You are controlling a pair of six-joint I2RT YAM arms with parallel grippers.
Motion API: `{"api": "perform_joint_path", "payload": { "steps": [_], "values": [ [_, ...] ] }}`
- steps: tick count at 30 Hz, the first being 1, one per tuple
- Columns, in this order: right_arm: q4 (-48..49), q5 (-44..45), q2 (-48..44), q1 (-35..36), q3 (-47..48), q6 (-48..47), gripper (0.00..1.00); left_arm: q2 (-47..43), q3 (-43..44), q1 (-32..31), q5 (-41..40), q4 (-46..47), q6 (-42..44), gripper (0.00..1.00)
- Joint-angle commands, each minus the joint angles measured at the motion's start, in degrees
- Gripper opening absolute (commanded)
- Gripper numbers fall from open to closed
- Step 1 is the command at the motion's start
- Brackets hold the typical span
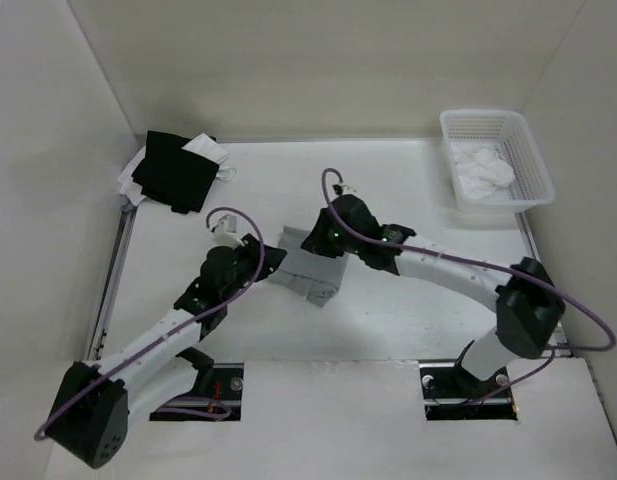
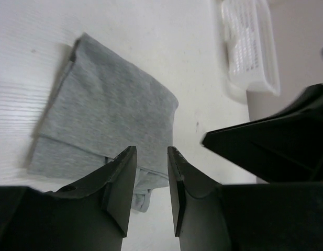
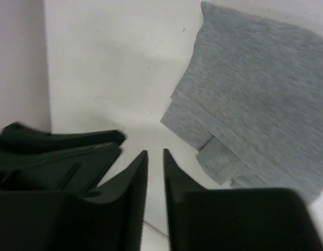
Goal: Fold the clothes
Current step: Fold the tank top
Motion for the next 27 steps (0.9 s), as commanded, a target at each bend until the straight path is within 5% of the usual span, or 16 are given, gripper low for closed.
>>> {"api": "perform_joint_path", "payload": {
  "steps": [1,7,15,27],
  "values": [
    [8.9,1.9,-7.8,-2.3,-8.9,-3.3,0.1,7.5,5.6,-6.5,-5.6,7.0,3.0,0.29],
    [20.5,-2.5,-9.8,-8.9,-22.6,-4.9,0.02,26.4,12.2,-10.3,-7.5,17.5,3.5,0.31],
    [33.0,-8.8,0.4,-15.1,-23.6,-4.7,0.02,49.0,21.1,-6.0,-5.0,29.0,2.4,0.31],
    [43.3,-10.3,10.6,-18.5,-27.9,2.6,0.02,58.3,21.3,3.2,-2.8,33.2,-1.7,0.3]
  ]
}}
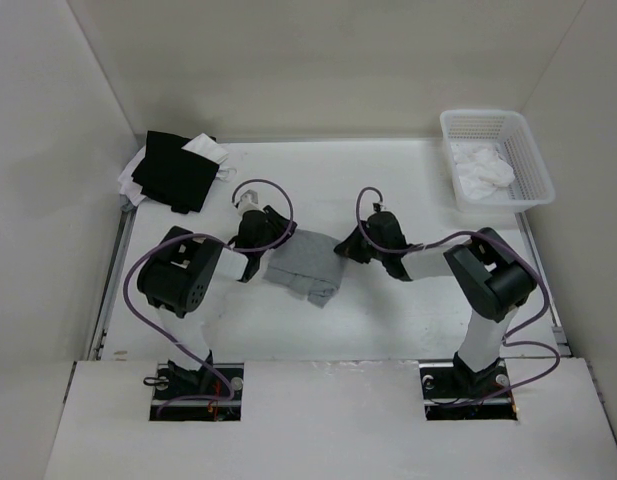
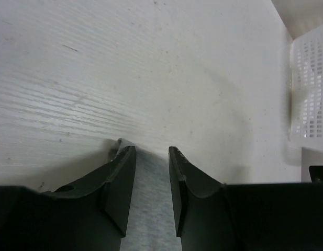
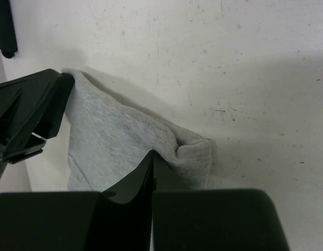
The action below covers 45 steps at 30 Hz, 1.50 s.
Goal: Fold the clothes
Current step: Fold the tank top
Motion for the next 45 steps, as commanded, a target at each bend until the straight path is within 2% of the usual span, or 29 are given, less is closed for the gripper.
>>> {"api": "perform_joint_path", "payload": {
  "steps": [1,6,12,19,24,29,32,37,45],
  "values": [
    [5.2,-0.2,0.8,-0.2,-2.0,1.6,0.02,1.6,0.6,1.7,1.6,4.7,-1.5,0.3],
    [6.0,-3.1,-2.0,-1.1,-2.8,1.0,0.09,-3.5,-2.2,2.4,1.9,6.0,-1.7,0.3],
    [3.7,-4.3,-14.4,-0.8,-2.5,-2.0,0.4,-17.6,-8.5,3.9,-1.8,3.2,-1.5,0.37],
    [-0.5,-0.7,-32.2,0.0,-5.9,-8.1,0.62,-33.2,-14.7,2.0,-4.8,-11.2,3.5,0.47],
    [-2.4,7.5,-40.6,-0.9,-11.0,-14.6,0.75,-45.4,-17.4,3.8,-4.5,-25.2,6.1,0.52],
    [1.3,14.2,-43.3,-2.9,-16.6,-15.7,1.0,-52.7,-17.5,6.7,-4.2,-36.5,7.8,0.57],
    [4.2,17.4,-42.3,-2.9,-19.4,-13.8,1.0,-55.0,-18.1,7.9,-3.8,-39.2,7.8,0.59],
    [3.4,19.4,-43.5,-3.8,-20.8,-12.9,1.0,-58.0,-18.9,10.8,-1.4,-40.7,7.2,0.6],
    [3.6,20.0,-45.6,-6.9,-22.5,-11.1,1.0,-57.6,-19.6,13.8,1.3,-42.2,6.7,0.58]
  ]
}}
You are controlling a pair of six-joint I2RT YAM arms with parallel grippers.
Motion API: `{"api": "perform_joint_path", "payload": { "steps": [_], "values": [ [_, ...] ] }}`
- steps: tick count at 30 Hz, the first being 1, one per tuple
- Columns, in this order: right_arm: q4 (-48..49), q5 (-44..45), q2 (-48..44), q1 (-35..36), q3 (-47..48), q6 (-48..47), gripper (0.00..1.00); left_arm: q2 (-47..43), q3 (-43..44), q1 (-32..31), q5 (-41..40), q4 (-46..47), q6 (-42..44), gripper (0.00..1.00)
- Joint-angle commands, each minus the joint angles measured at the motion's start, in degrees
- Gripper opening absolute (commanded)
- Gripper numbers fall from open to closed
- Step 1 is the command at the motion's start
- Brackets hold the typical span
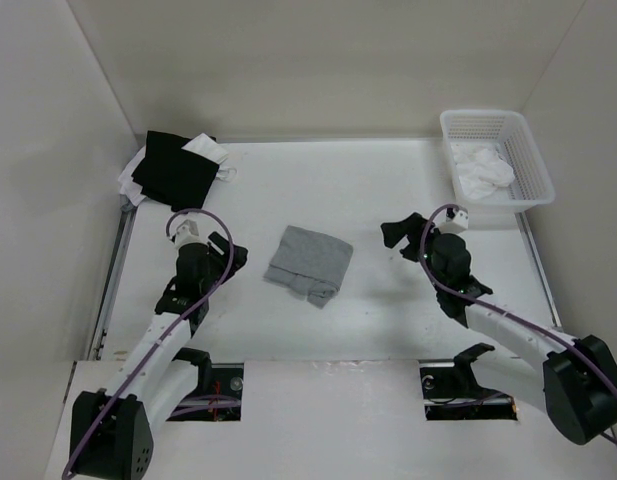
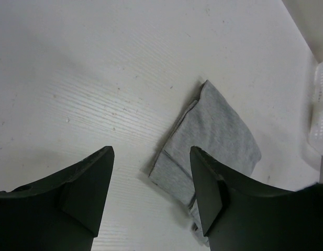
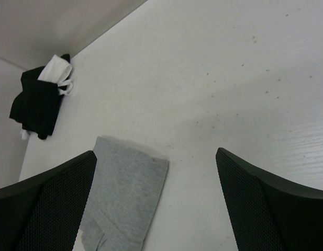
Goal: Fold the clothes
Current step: Fold the tank top
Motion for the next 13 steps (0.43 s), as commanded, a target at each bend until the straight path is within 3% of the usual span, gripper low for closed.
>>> {"api": "perform_joint_path", "payload": {
  "steps": [1,13],
  "values": [
    [3.9,1.2,-0.8,-1.0,-0.5,1.2,1.0,0.0,-0.7,0.5,1.8,0.6,0.2,0.58],
    [4.3,-0.8,3.1,-1.2,0.5,1.8,1.0,3.4,0.6,-0.7,2.6,2.2,1.5,0.6]
  ]
}}
